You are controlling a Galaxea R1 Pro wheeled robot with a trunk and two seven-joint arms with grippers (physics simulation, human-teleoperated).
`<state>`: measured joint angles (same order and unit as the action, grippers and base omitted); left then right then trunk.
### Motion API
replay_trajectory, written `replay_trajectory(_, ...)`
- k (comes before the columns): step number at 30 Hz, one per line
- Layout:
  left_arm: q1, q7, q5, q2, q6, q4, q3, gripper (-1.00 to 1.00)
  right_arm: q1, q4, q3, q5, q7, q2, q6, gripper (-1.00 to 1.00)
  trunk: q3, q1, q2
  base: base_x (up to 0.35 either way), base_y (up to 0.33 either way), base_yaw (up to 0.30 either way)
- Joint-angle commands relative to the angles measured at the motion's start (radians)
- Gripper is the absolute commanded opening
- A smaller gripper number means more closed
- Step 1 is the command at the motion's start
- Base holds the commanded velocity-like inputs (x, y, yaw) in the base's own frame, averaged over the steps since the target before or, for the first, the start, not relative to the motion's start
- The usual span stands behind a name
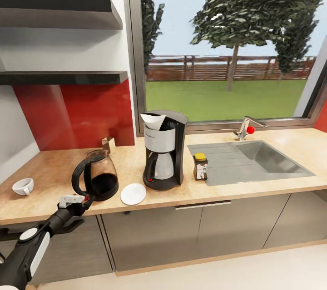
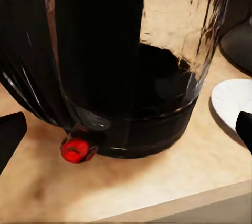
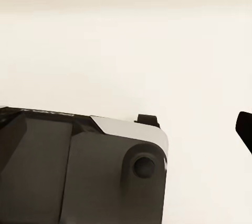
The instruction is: Set up a coffee station on the kitchen countertop: keep the coffee maker on the countertop, move the bottle of coffee from the kitchen shelf to the counter next to the coffee maker, place a paper coffee filter on top of the coffee maker, put the saucer next to the coffee maker with the coffee cup on the saucer, and place the electric kettle next to the coffee maker.
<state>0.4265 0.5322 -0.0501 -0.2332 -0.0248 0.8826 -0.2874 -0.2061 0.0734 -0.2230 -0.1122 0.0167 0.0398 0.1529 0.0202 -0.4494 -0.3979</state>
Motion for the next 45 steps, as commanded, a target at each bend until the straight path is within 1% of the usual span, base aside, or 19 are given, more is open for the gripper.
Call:
replay_trajectory(1, 0.001, 0.006, -0.005, 0.000, 0.000, -0.001, -0.001, 1.00, -0.001, -0.001, -0.009, -0.011, 0.002, 0.000, 0.004, 1.00, 0.002, -0.001, -0.002, 0.000, 0.000, 0.000)
replay_trajectory(7, -0.009, 0.003, 0.002, 0.005, -0.001, 0.001, 0.004, 1.00, -0.001, -0.001, -0.008, -0.011, 0.002, 0.000, 0.004, 1.00, 0.002, -0.001, -0.002, 0.000, 0.000, 0.000)
replay_trajectory(11, 0.000, 0.000, 0.000, 0.000, 0.000, 0.002, -0.001, 1.00, -0.001, -0.001, -0.009, -0.011, 0.002, 0.000, 0.004, 1.00, 0.002, -0.001, -0.002, 0.000, 0.000, 0.000)
replay_trajectory(21, 0.004, -0.005, 0.000, -0.002, 0.003, 0.013, -0.002, 1.00, -0.001, -0.001, -0.009, -0.011, 0.002, 0.000, 0.004, 1.00, 0.002, -0.001, -0.002, -0.001, 0.003, 0.000)
replay_trajectory(29, 0.003, -0.006, 0.000, -0.001, 0.004, 0.015, -0.003, 1.00, -0.001, -0.001, -0.009, -0.011, 0.002, 0.000, 0.004, 1.00, 0.002, -0.001, -0.002, -0.114, 0.165, 0.000)
replay_trajectory(34, 0.004, -0.007, -0.001, -0.001, 0.003, 0.016, -0.003, 1.00, -0.001, -0.001, -0.009, -0.010, 0.002, 0.000, 0.004, 1.00, 0.002, -0.001, -0.002, -0.020, 0.023, 0.000)
replay_trajectory(41, 0.005, -0.009, -0.002, 0.000, 0.004, 0.016, -0.002, 1.00, -0.001, -0.002, -0.009, -0.010, 0.002, 0.000, 0.004, 1.00, 0.002, -0.001, -0.002, 0.163, 0.001, 0.000)
replay_trajectory(45, 0.005, -0.009, -0.001, 0.005, 0.003, 0.017, -0.001, 1.00, -0.001, -0.002, -0.009, -0.010, 0.002, 0.000, 0.004, 1.00, 0.002, -0.001, -0.002, 0.049, 0.000, 0.000)
